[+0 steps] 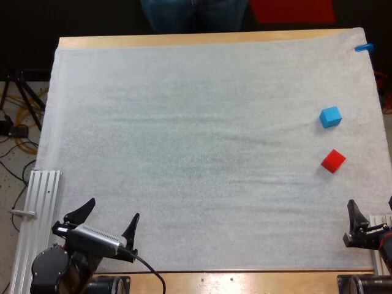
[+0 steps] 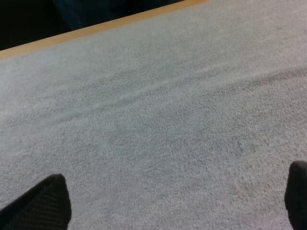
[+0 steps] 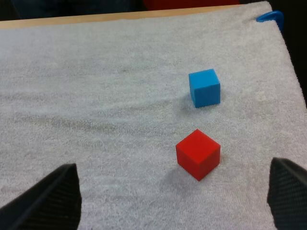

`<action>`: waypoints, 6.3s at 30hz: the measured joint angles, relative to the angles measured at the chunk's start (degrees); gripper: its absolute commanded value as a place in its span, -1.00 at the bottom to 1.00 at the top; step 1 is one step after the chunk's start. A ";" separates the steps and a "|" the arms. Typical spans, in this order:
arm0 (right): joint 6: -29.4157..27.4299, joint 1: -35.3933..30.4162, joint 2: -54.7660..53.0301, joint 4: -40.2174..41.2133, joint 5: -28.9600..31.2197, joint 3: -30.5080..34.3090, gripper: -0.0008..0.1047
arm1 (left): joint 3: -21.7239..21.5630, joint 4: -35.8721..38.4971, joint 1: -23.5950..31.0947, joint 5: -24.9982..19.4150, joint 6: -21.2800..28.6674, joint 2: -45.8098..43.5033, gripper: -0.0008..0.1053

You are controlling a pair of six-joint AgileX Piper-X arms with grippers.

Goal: Stack red cube on blue cube

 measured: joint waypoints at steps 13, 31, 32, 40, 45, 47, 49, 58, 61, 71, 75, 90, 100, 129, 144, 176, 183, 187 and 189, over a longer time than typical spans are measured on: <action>0.00 0.00 0.00 0.00 0.00 0.00 0.47 | 0.00 0.00 0.00 0.00 0.00 0.00 0.65; 0.00 0.00 4.84 2.37 2.46 -8.47 0.47 | -5.05 -0.90 -4.00 5.78 -6.01 1.74 0.65; 0.24 0.00 6.65 3.45 2.46 -10.02 0.47 | -5.87 -0.88 -5.88 5.84 -6.01 3.09 0.65; 2.62 0.00 18.37 9.15 3.07 -20.18 0.47 | -10.56 -1.00 -17.72 5.96 -6.13 11.10 0.65; 3.12 0.05 26.00 13.33 0.95 -25.44 0.47 | -13.28 -1.00 -24.15 5.96 -4.10 16.59 0.65; 3.24 0.05 27.71 13.40 0.30 -26.58 0.47 | -14.03 -1.06 -26.27 5.96 -2.53 18.24 0.65; 3.58 0.05 29.39 13.40 0.05 -27.22 0.47 | -14.49 -1.06 -28.04 5.96 -1.63 19.94 0.65; 5.10 0.05 38.11 13.75 -0.04 -27.62 0.47 | -14.58 -7.21 -30.78 4.77 -1.27 25.64 0.65; 6.45 0.05 41.93 13.75 -0.08 -27.62 0.47 | -14.58 -11.41 -30.78 2.66 -1.06 25.84 0.65; 10.29 0.05 61.04 9.41 -0.08 -27.75 0.47 | -14.58 -14.05 -30.78 0.88 -0.87 25.84 0.65; 10.29 0.05 68.58 6.00 -0.08 -27.75 0.47 | -14.58 -14.05 -30.78 0.88 -0.87 25.84 0.65; 10.29 0.05 88.42 0.67 2.37 -33.94 0.47 | -14.58 -14.05 -30.78 0.88 -0.87 25.84 0.65; 10.29 0.05 96.23 -0.73 4.44 -34.43 0.47 | -14.58 -14.05 -30.78 0.88 -0.87 25.84 0.65; 8.08 0.05 101.53 0.36 4.43 -34.49 -0.35 | -14.58 -14.05 -30.78 0.88 -0.87 25.84 0.65; 6.73 0.05 89.26 1.27 7.88 -34.87 -0.35 | -14.58 -14.05 -30.78 0.88 -0.87 25.84 0.65; 5.80 0.05 112.85 9.96 7.38 -66.27 -0.35 | -14.58 -14.05 -30.78 0.88 -0.87 25.84 0.65; 5.80 0.05 116.22 9.97 6.94 -66.45 -0.35 | -14.58 -14.05 -30.78 0.88 -0.87 25.84 0.65; 5.80 0.05 116.82 9.74 6.37 -66.45 -0.35 | -14.58 -14.05 -30.78 0.88 -0.87 25.84 0.65; 5.80 0.05 116.79 9.11 6.40 -66.45 -0.35 | -14.58 -14.05 -30.78 0.88 -0.87 25.84 0.65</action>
